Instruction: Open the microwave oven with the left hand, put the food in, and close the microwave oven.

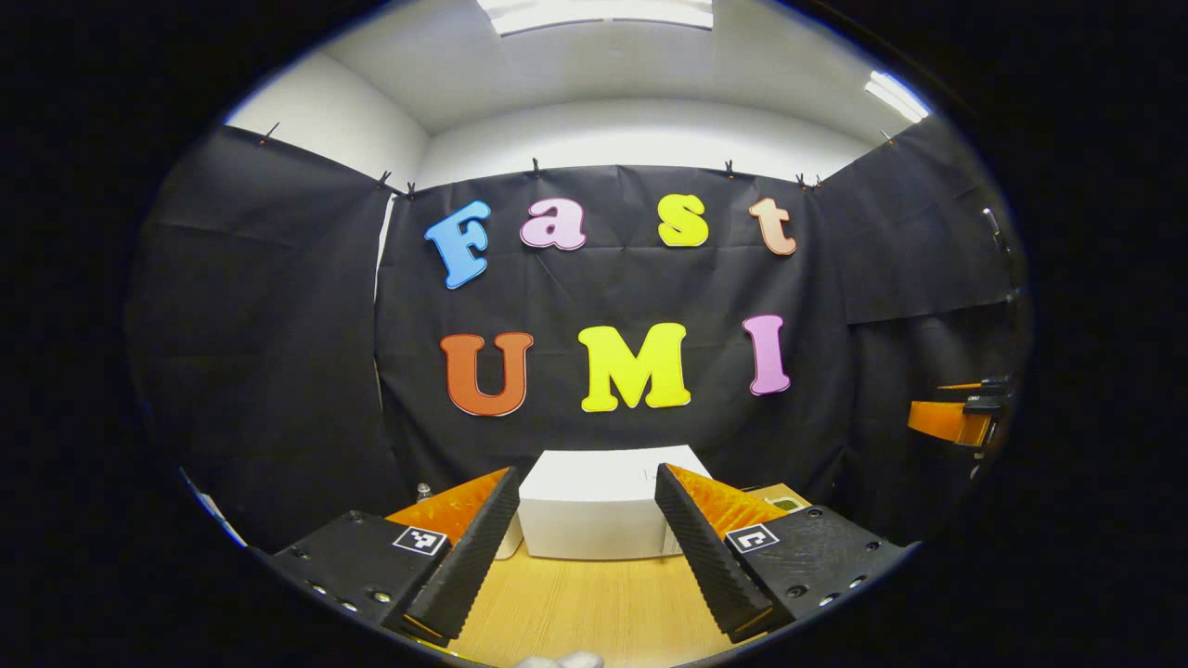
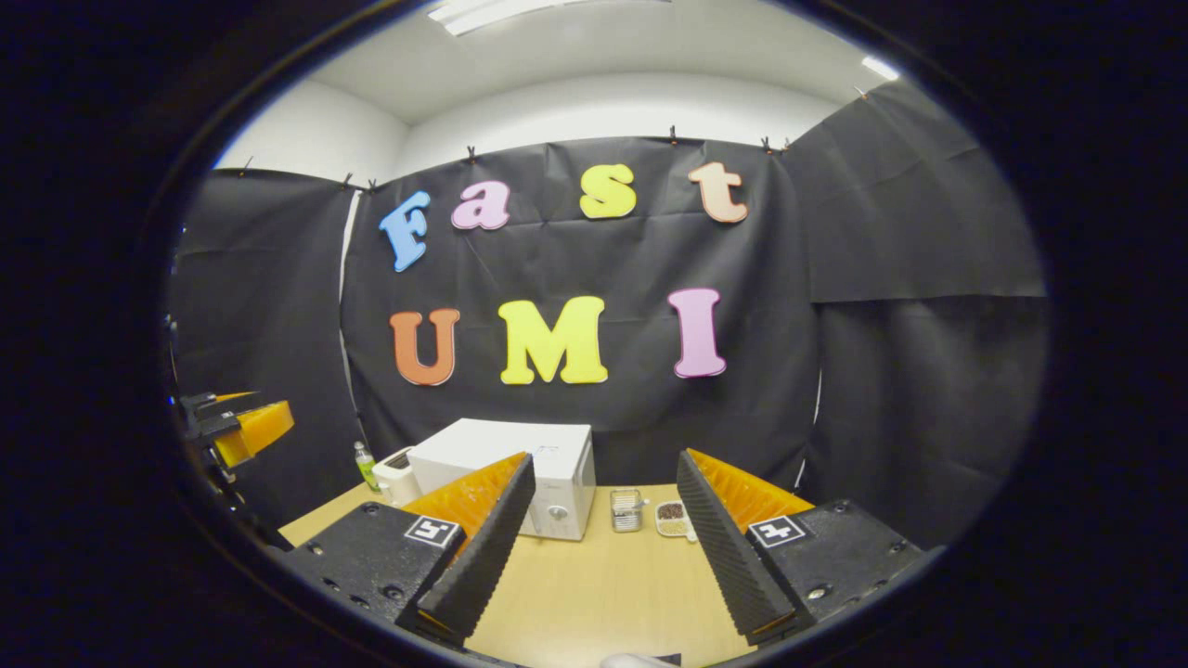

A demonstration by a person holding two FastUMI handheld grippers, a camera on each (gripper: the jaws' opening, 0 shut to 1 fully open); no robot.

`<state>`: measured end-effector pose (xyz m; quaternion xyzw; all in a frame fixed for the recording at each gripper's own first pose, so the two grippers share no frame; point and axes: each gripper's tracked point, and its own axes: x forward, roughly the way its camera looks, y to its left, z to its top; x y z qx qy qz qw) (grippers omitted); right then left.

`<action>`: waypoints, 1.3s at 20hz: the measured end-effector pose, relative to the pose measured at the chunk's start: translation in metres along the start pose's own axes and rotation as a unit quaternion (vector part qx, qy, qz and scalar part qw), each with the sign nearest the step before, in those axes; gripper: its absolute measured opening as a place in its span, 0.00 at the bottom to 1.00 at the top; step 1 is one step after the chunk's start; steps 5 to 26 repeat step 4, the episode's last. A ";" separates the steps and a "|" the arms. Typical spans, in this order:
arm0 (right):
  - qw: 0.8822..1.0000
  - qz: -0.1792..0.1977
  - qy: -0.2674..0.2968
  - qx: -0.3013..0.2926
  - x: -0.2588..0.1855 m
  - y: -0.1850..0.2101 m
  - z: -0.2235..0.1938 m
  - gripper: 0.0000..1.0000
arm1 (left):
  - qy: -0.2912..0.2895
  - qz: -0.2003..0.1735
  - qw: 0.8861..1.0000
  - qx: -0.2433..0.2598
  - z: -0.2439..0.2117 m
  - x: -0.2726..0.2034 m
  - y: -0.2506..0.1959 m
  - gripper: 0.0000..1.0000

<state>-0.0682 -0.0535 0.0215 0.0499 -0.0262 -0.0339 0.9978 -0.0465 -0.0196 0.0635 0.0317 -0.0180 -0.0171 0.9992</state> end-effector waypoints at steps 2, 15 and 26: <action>1.000 -0.003 0.001 -0.001 0.000 -0.003 0.001 0.98 | -0.002 0.001 1.000 0.003 0.001 0.001 -0.001 0.93; 1.000 -0.002 -0.003 0.003 0.000 -0.004 0.002 0.98 | -0.003 -0.002 1.000 0.003 0.001 0.002 -0.004 0.93; 1.000 -0.002 -0.003 0.003 0.000 -0.004 0.002 0.98 | -0.003 -0.002 1.000 0.003 0.001 0.002 -0.004 0.93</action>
